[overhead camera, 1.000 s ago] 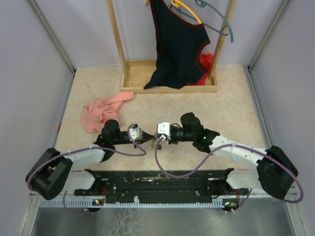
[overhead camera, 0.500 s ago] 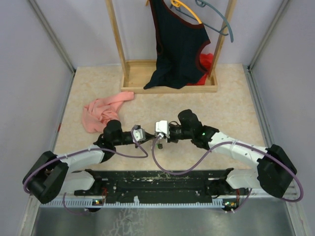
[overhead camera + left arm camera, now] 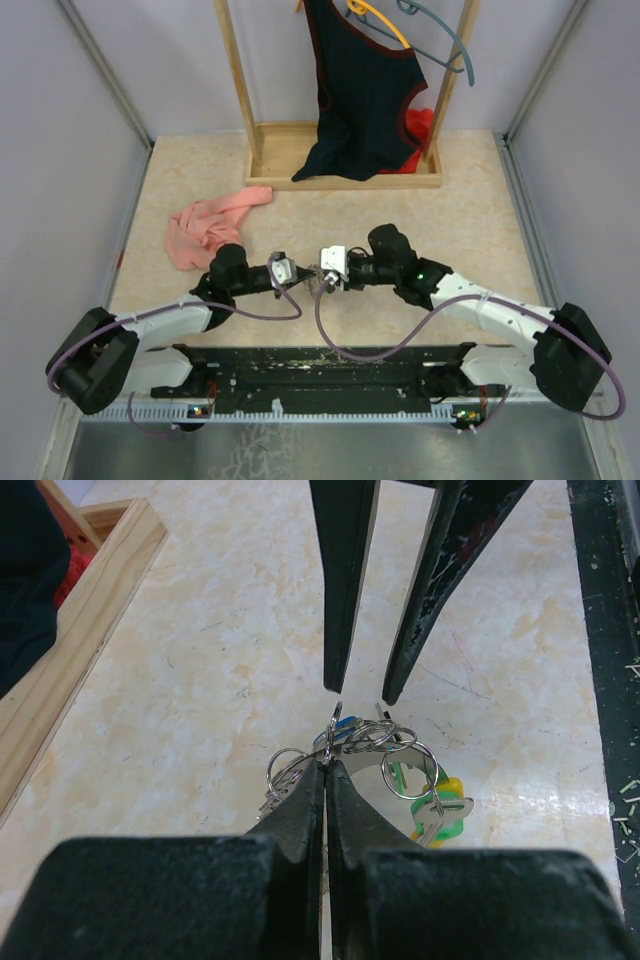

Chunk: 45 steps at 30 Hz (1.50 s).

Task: Put the keys on the keyring

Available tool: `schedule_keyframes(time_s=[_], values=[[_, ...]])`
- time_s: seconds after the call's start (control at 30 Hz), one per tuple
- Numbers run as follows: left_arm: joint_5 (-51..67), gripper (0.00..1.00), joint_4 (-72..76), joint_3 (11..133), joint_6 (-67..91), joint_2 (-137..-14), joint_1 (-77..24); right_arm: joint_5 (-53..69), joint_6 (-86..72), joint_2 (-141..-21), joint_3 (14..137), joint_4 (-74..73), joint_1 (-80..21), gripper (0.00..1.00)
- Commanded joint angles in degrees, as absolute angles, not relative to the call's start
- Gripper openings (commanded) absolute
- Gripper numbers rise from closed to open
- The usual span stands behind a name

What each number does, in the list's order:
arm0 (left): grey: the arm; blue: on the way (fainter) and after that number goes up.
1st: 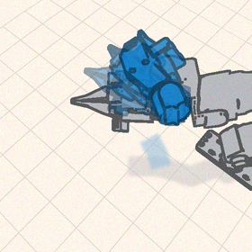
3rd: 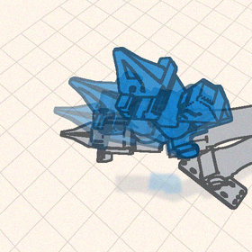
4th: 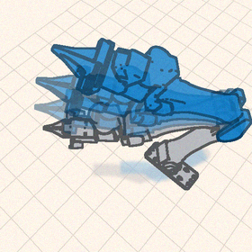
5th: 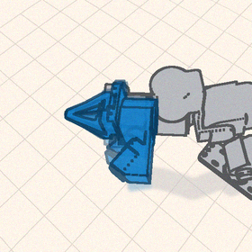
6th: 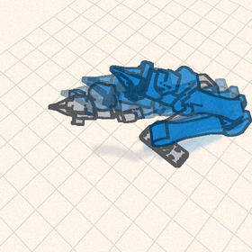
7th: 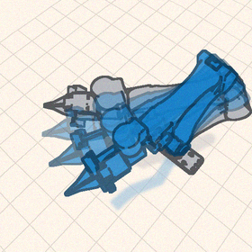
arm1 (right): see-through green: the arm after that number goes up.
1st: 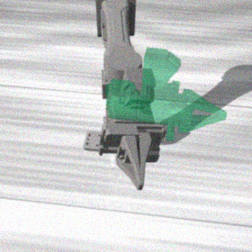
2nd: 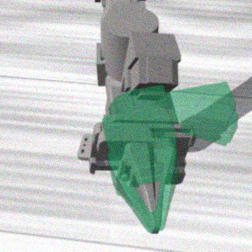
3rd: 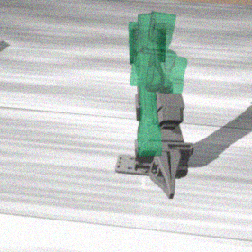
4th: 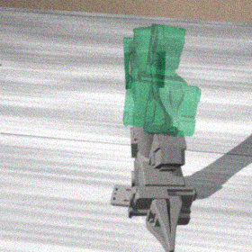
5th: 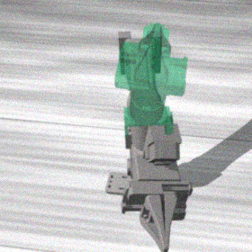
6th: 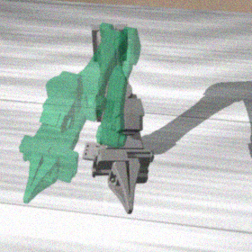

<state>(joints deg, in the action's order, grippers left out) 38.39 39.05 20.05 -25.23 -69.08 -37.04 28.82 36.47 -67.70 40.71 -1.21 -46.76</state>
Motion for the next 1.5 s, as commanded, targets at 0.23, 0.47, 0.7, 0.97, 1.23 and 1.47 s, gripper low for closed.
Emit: schedule_keyframes(time_s=[0.23, 0.47, 0.7, 0.97, 1.23, 1.47], values=[[39.4, 0.01, 41.1, 19.7, -24.4, -67.7, -37.2, 28.6, 35.8, -64.9, 36.2, 8.1, -45.1, 0.23], [40.0, 0.01, 41.4, 19.8, -24.3, -67.9, -37.2, 29.3, 35.8, -66.1, 36.3, 10.3, -44.3, 0.23], [40.3, 0.01, 41.6, 19.9, -24.3, -68.1, -37.2, 30.5, 35.6, -67.4, 36.6, 10.7, -44.3, 0.22], [40.7, 0.01, 41.6, 19.8, -24.1, -67.6, -37.2, 30.7, 35.4, -68.0, 36.8, 10.7, -44.3, 0.16], [41.0, 0.01, 41.6, 19.6, -24.1, -67.5, -37.2, 31.0, 35.2, -68.1, 37.7, 9.9, -44.3, 0.0], [40.7, 0.01, 41.5, 19.9, -24.5, -68.1, -37.2, 31.7, 34.9, -67.0, 39.3, 7.7, -44.3, 0.0]])
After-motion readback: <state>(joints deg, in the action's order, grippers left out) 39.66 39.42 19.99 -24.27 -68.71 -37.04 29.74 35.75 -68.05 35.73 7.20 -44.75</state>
